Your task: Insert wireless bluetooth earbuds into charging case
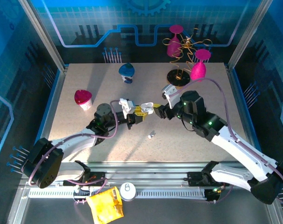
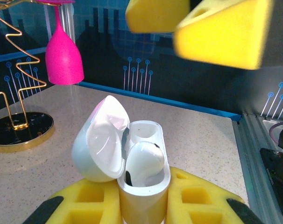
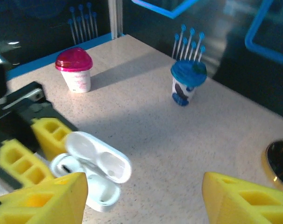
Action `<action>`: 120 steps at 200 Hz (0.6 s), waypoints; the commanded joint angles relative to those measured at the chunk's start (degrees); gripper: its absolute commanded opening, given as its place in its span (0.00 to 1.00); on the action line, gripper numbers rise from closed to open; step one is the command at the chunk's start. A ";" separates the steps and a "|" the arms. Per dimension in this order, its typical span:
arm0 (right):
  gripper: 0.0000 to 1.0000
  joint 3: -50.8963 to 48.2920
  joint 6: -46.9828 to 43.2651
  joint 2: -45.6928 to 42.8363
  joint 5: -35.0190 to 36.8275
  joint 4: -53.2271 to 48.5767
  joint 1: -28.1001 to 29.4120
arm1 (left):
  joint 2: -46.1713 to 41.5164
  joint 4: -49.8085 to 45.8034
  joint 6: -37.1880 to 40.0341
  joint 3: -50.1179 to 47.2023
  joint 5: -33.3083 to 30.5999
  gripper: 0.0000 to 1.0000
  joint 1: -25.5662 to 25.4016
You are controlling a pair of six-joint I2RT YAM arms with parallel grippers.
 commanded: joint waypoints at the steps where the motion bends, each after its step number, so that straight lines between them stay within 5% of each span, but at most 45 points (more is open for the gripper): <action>1: 0.67 0.31 12.59 0.11 -5.55 -2.68 -4.64 | -2.23 3.55 2.31 -1.68 -1.69 0.19 0.17; 42: 0.68 -4.72 22.73 2.45 -12.84 -2.48 -12.32 | -3.60 4.50 3.03 -3.34 -6.25 0.20 0.16; 120: 0.63 -2.60 17.70 21.36 -20.91 -9.10 -10.32 | -6.53 11.33 3.01 -5.25 2.52 0.20 0.23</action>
